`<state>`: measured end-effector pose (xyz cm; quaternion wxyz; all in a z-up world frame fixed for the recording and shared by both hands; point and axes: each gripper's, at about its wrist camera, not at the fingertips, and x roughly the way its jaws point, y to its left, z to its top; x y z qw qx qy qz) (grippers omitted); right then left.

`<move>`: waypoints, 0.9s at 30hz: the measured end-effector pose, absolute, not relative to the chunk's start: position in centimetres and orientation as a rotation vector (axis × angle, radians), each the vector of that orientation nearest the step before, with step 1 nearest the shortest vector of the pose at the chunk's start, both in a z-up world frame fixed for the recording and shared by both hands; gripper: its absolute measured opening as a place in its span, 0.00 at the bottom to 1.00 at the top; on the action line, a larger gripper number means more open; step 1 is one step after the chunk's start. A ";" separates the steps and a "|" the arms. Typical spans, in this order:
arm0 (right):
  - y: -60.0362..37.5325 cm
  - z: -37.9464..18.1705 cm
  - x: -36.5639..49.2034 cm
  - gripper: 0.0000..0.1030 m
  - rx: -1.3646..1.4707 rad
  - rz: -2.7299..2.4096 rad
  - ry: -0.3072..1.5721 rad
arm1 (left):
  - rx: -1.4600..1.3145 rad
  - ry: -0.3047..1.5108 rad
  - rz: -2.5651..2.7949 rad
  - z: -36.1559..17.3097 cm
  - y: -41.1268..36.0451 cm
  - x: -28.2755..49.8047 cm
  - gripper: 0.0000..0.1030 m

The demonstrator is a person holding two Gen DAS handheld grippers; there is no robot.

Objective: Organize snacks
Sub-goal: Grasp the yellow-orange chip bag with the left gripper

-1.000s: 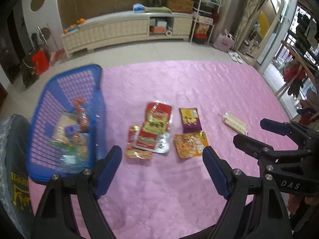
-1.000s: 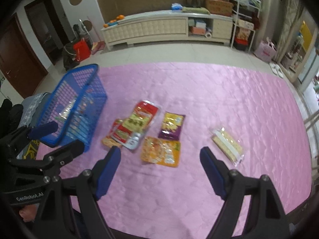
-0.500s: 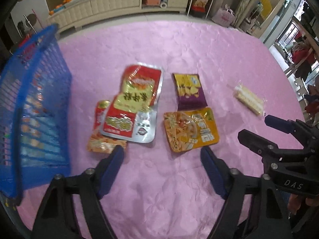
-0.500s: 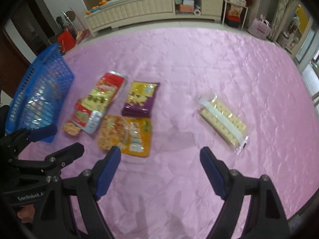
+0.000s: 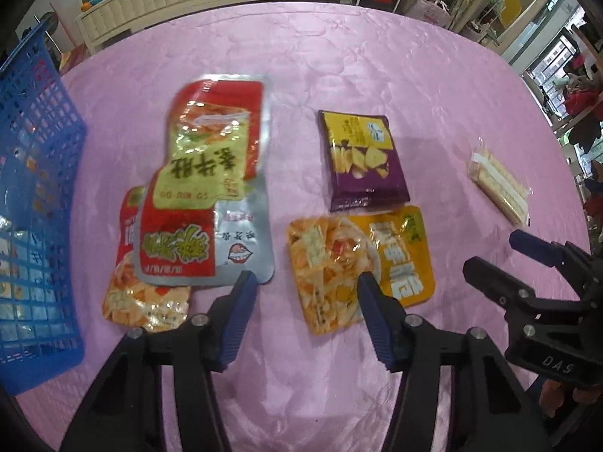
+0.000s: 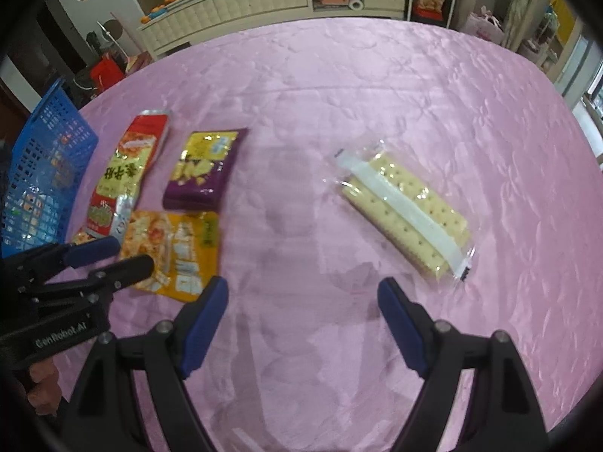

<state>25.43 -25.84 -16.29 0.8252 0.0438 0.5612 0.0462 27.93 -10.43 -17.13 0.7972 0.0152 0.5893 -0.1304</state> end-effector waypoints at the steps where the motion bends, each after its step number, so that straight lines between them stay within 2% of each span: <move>1: -25.9 -16.4 25.4 0.82 0.097 0.098 1.193 | 0.037 1.266 -0.278 -17.1 -10.6 28.0 0.44; 2: -26.1 -16.4 25.3 0.82 0.103 0.097 1.194 | 0.041 1.267 -0.278 -17.0 -10.9 28.0 0.38; 3: -26.1 -16.5 25.3 0.82 0.106 0.098 1.193 | 0.045 1.267 -0.280 -17.0 -11.1 27.9 0.28; 7: -26.6 -16.2 25.1 0.82 0.116 0.103 1.189 | 0.057 1.273 -0.306 -16.9 -12.4 27.2 0.15; 8: -26.6 -16.2 25.0 0.82 0.116 0.102 1.188 | 0.059 1.271 -0.318 -16.9 -12.8 26.9 0.07; 18: -29.7 -14.6 23.9 0.82 0.103 0.092 1.161 | 0.080 1.178 -0.368 -13.4 -16.3 25.2 0.02; 27: -30.0 -14.4 25.5 0.82 -0.037 0.136 1.145 | 0.118 1.148 -0.349 -13.8 -18.9 27.8 0.02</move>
